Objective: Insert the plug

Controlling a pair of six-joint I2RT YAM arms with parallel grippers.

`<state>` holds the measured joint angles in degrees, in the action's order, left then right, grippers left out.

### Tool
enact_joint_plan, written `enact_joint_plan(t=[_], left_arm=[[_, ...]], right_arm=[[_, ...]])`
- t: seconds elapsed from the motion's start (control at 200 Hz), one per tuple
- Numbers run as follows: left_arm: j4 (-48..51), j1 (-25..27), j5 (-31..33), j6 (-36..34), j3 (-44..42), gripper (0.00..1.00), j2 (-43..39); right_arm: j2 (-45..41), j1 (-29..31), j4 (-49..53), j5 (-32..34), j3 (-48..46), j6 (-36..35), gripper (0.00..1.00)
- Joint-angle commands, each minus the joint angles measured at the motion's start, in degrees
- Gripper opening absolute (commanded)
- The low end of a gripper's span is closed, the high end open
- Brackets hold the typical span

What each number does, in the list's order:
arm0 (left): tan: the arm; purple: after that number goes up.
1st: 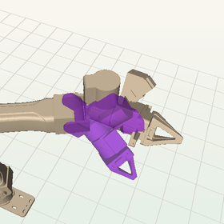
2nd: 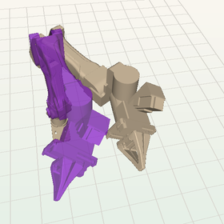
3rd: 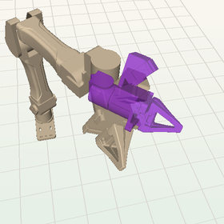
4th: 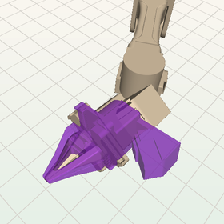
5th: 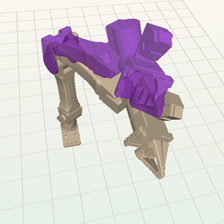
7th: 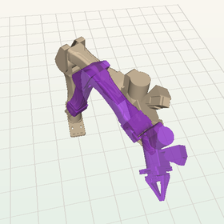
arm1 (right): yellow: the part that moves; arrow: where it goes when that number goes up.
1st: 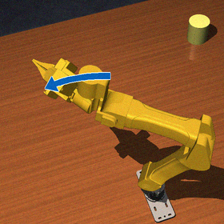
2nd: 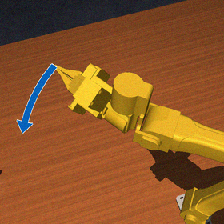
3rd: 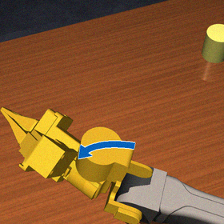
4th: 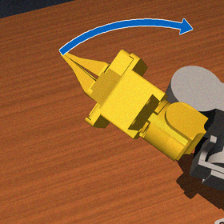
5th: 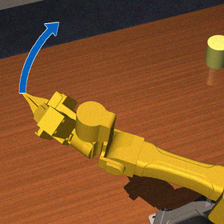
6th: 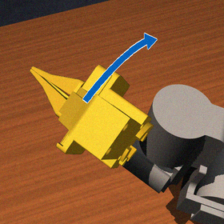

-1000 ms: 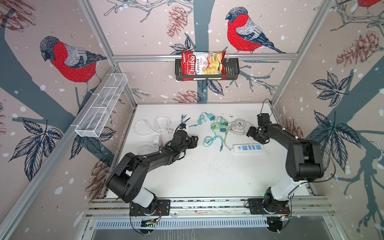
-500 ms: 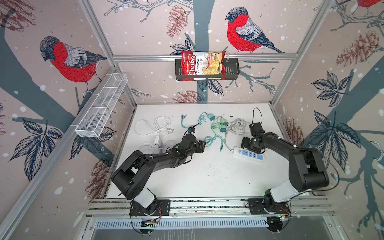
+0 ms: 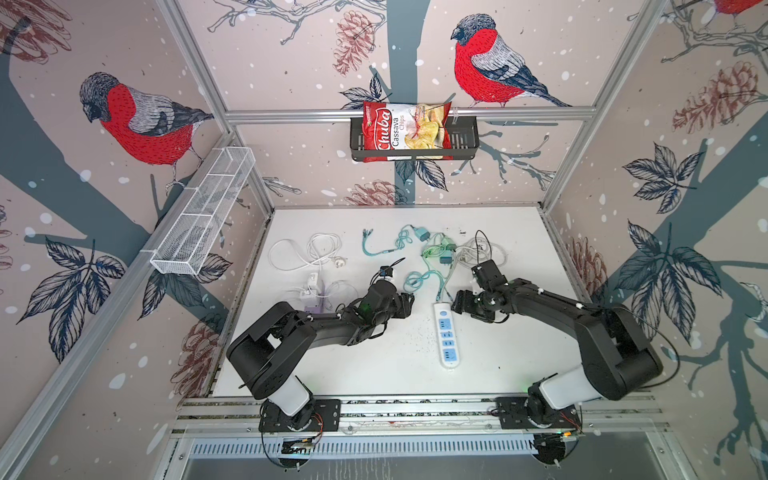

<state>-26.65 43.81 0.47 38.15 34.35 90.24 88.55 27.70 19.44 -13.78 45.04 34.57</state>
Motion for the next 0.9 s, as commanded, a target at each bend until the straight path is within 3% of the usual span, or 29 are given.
enact_joint_plan(t=[0.0, 0.22, 0.315, 0.45, 0.61, 0.705, 0.895], left_arm=[[-0.6, 0.1, 2.4, 0.7, -1.4, 0.57, -3.0], [6.7, 0.4, 5.7, 1.3, -5.2, 0.60, -12.9], [9.7, 1.3, 6.5, 1.0, -6.8, 0.62, -16.6], [14.6, 5.4, 8.9, 0.1, -7.0, 0.62, -18.7], [18.8, 12.1, 12.2, 1.7, -4.6, 0.66, -16.0], [15.2, 17.1, 13.6, -1.1, -4.1, 0.73, -13.3], [18.4, 19.8, 14.8, -0.2, 2.1, 0.76, -6.1]], right_arm=[[5.1, 2.6, -4.9, -6.1, 3.1, 2.2, 0.76], [16.1, 7.3, -6.6, -7.8, 12.4, 1.9, 0.74], [15.1, 7.5, -4.9, -4.3, 13.4, 1.1, 0.74], [11.5, 6.2, -5.4, -5.0, 11.6, 0.3, 0.76], [8.9, 6.0, -2.6, -3.2, 10.6, -2.0, 0.76], [5.9, 5.2, -2.2, -2.3, 8.7, -2.1, 0.76], [-0.7, 1.8, -1.6, -1.9, 7.1, -3.0, 0.76]])
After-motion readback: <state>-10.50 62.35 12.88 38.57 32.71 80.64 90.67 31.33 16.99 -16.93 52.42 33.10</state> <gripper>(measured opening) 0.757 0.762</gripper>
